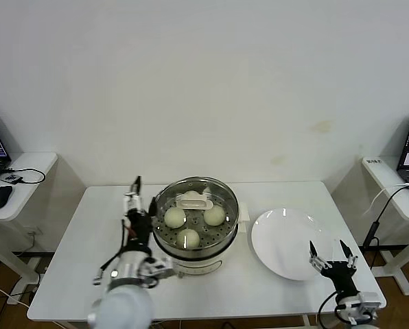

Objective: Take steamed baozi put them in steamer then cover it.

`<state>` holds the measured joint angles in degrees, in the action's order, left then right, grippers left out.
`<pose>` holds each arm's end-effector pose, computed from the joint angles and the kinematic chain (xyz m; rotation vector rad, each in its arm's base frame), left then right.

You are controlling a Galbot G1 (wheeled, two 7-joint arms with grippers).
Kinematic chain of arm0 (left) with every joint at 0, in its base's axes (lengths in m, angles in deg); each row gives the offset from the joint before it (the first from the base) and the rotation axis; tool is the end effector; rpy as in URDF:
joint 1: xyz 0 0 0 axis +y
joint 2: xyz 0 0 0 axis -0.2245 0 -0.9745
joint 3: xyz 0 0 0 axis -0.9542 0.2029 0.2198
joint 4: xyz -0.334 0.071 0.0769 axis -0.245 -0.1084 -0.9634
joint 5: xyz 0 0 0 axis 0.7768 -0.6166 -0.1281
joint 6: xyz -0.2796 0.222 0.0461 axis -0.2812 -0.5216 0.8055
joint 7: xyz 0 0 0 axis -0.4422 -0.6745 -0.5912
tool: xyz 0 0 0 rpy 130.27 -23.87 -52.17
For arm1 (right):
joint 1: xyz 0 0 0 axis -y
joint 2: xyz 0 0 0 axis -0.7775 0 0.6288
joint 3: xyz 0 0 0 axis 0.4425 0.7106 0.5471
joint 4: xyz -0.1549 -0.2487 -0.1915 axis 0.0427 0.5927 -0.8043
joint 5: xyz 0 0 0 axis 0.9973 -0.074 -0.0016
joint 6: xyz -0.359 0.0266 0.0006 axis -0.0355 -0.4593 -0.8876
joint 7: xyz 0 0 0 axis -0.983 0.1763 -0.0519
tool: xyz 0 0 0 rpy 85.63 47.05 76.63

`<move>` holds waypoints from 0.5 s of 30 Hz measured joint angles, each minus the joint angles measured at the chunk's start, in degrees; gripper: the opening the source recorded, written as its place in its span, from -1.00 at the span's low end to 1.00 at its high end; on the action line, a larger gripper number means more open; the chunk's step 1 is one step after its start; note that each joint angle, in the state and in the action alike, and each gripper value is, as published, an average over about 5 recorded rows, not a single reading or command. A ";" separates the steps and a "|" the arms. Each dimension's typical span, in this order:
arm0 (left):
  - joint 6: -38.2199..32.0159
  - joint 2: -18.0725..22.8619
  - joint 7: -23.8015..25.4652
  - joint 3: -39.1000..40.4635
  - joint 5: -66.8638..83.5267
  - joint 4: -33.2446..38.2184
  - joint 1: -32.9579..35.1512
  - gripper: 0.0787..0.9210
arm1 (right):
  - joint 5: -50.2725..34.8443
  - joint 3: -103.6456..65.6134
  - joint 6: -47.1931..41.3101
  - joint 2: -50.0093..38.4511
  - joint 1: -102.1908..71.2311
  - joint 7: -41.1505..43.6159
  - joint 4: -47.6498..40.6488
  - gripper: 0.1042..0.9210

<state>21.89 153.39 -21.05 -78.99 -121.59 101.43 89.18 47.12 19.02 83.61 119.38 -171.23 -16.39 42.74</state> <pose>0.2340 -0.0489 -0.1997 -0.1312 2.5001 1.8775 0.1847 -0.1369 -0.3368 -0.0905 -3.0142 0.0697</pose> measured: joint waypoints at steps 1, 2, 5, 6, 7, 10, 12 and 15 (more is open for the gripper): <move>-1.35 -0.18 -1.14 -1.83 3.09 0.13 0.50 0.77 | -0.26 0.22 -0.37 -0.14 -0.11 -0.20 0.43 0.76; -2.96 -0.37 -2.30 -3.75 6.47 0.14 1.04 0.77 | -0.55 0.45 -0.73 -0.31 -0.25 -0.38 0.79 0.76; -8.86 -0.74 -5.51 -9.50 17.62 -0.61 3.00 0.77 | -1.36 1.12 -1.61 -0.73 -0.77 -0.78 1.58 0.76; -11.06 -0.75 -6.49 -11.26 21.44 -1.10 3.79 0.77 | -1.57 1.36 -1.84 -0.79 -0.95 -0.91 1.77 0.76; -13.20 -0.70 -7.38 -12.82 25.11 -1.68 4.63 0.77 | -1.71 1.60 -2.04 -0.80 -1.11 -1.04 1.93 0.76; -19.45 -0.40 -9.87 -16.62 35.73 -3.60 7.62 0.77 | -1.91 2.38 -2.44 -0.52 -1.60 -1.46 2.18 0.76; -23.08 -0.10 -11.39 -18.36 41.81 -4.88 9.81 0.77 | -1.94 2.83 -2.51 -0.21 -1.91 -1.69 2.24 0.76; -27.27 0.20 -13.28 -20.15 48.80 -6.72 12.96 0.77 | -1.71 3.40 -2.61 0.11 -2.37 -1.89 2.52 0.76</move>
<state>-5.39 153.59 -34.33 -99.14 -72.79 94.72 102.14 45.40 22.42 80.99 119.49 -173.60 -18.28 45.26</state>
